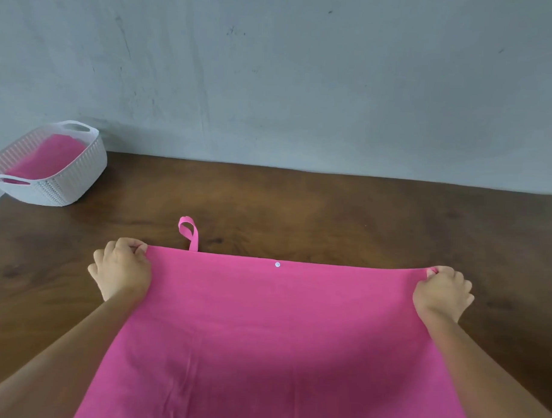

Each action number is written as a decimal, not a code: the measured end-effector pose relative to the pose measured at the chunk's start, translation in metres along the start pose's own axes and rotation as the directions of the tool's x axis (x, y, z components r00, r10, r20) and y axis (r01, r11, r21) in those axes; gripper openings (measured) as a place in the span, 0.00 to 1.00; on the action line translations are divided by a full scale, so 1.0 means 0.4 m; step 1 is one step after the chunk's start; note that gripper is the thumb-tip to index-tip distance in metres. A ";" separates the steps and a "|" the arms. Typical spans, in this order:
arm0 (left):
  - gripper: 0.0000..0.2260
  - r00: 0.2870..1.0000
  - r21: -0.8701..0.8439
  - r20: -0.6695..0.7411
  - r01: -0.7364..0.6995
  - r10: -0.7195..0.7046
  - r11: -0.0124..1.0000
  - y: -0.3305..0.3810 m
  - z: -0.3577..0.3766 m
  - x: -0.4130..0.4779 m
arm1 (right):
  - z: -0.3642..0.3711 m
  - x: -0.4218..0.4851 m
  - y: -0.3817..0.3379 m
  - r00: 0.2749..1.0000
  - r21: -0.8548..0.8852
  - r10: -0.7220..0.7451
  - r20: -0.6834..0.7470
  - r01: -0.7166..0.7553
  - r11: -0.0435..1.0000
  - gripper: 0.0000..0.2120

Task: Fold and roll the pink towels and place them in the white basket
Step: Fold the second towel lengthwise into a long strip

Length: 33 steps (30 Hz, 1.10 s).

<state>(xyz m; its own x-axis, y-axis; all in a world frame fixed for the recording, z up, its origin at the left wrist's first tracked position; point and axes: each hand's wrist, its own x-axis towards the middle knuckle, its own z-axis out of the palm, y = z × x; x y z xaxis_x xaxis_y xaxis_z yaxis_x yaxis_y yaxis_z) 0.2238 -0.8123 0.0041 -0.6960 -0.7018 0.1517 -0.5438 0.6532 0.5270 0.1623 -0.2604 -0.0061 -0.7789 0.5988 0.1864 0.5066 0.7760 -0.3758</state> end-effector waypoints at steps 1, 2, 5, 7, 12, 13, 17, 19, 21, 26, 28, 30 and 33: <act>0.06 1.000 -0.002 -0.004 0.002 -0.002 1.000 0.013 0.013 0.018 | 0.010 0.024 -0.016 1.000 0.001 -0.004 -0.002 0.004 1.000 0.10; 0.06 1.000 0.000 -0.006 0.003 -0.003 1.000 0.026 0.026 0.036 | 0.022 0.049 -0.032 1.000 0.002 -0.006 -0.001 0.006 1.000 0.10; 0.06 1.000 0.004 -0.014 0.003 -0.002 1.000 0.073 0.065 0.092 | 0.058 0.121 -0.077 1.000 -0.007 -0.013 -0.002 0.013 1.000 0.10; 0.06 1.000 0.009 -0.014 0.004 -0.004 1.000 0.104 0.092 0.131 | 0.080 0.167 -0.105 1.000 -0.008 -0.017 0.001 0.017 1.000 0.10; 0.06 1.000 0.017 -0.018 -0.004 0.004 1.000 0.173 0.153 0.223 | 0.127 0.272 -0.179 0.999 -0.003 -0.035 -0.006 0.035 0.999 0.11; 0.06 1.000 0.020 -0.021 -0.004 0.004 1.000 0.187 0.166 0.241 | 0.136 0.293 -0.193 0.999 -0.003 -0.040 -0.007 0.040 0.999 0.11; 0.06 0.999 0.022 -0.033 -0.008 0.008 1.000 0.239 0.214 0.314 | 0.171 0.369 -0.246 0.998 -0.008 -0.057 -0.007 0.057 0.998 0.12; 0.06 0.999 0.027 -0.037 -0.018 0.019 0.999 0.261 0.239 0.351 | 0.191 0.406 -0.268 0.998 -0.007 -0.059 -0.014 0.059 0.998 0.12; 0.06 0.999 0.031 -0.041 -0.025 0.026 0.999 0.282 0.263 0.384 | 0.210 0.442 -0.288 0.998 -0.009 -0.058 -0.016 0.058 0.998 0.12; 0.05 0.998 0.042 -0.050 -0.036 0.038 0.998 0.325 0.312 0.457 | 0.249 0.519 -0.340 0.998 -0.004 -0.056 -0.011 0.056 0.998 0.12; 0.05 0.998 0.051 -0.053 -0.031 0.034 0.998 0.340 0.328 0.483 | 0.264 0.547 -0.360 0.998 0.001 -0.062 -0.010 0.062 0.998 0.12; 0.06 0.998 0.062 -0.057 -0.030 0.034 0.998 0.354 0.343 0.507 | 0.279 0.571 -0.376 0.998 -0.003 -0.062 -0.010 0.062 0.998 0.13; 0.07 0.997 0.080 -0.065 -0.027 0.032 0.996 0.368 0.361 0.539 | 0.298 0.603 -0.393 0.998 -0.014 -0.051 -0.023 0.051 0.999 0.14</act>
<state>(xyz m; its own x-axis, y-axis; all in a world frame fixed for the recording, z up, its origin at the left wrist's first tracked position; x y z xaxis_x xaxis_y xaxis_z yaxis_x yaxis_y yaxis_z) -0.0740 -0.8262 -0.0065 -0.6814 -0.6973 0.2224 -0.5605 0.6926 0.4541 -0.1491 -0.2617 -0.0103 -0.7951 0.5628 0.2260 0.4717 0.8081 -0.3528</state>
